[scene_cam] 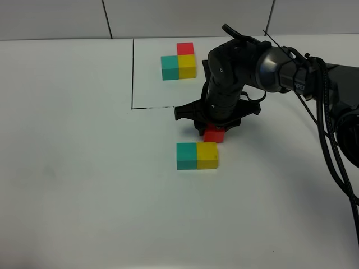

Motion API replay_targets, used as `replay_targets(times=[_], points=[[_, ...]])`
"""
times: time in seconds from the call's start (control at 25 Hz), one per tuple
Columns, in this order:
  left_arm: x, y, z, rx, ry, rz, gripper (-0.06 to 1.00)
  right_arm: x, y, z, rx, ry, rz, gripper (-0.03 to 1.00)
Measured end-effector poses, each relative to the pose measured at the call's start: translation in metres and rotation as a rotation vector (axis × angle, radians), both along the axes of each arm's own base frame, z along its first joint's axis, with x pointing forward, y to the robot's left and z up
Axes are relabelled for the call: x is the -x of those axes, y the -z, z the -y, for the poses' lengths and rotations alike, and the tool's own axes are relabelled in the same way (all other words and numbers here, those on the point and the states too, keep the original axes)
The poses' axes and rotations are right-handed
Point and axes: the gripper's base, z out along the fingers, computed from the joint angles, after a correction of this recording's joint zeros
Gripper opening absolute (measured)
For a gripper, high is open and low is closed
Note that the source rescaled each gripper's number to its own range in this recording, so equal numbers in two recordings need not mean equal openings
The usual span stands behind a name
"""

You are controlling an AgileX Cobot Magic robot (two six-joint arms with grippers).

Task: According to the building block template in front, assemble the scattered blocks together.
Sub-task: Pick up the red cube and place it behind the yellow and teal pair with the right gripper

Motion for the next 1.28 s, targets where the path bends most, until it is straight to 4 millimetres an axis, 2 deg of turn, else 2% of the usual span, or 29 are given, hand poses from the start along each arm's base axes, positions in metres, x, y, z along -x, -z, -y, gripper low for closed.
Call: replay_targets(times=[0.44,1.28], points=[[0.0,0.0,0.0,0.001,0.0,0.0,0.79,0.007,0.01,-0.015,-0.005,0.013,-0.008,0.01],[0.0,0.0,0.0,0.001,0.0,0.0,0.79,0.007,0.011,-0.017,-0.003,0.036,-0.01,0.01]])
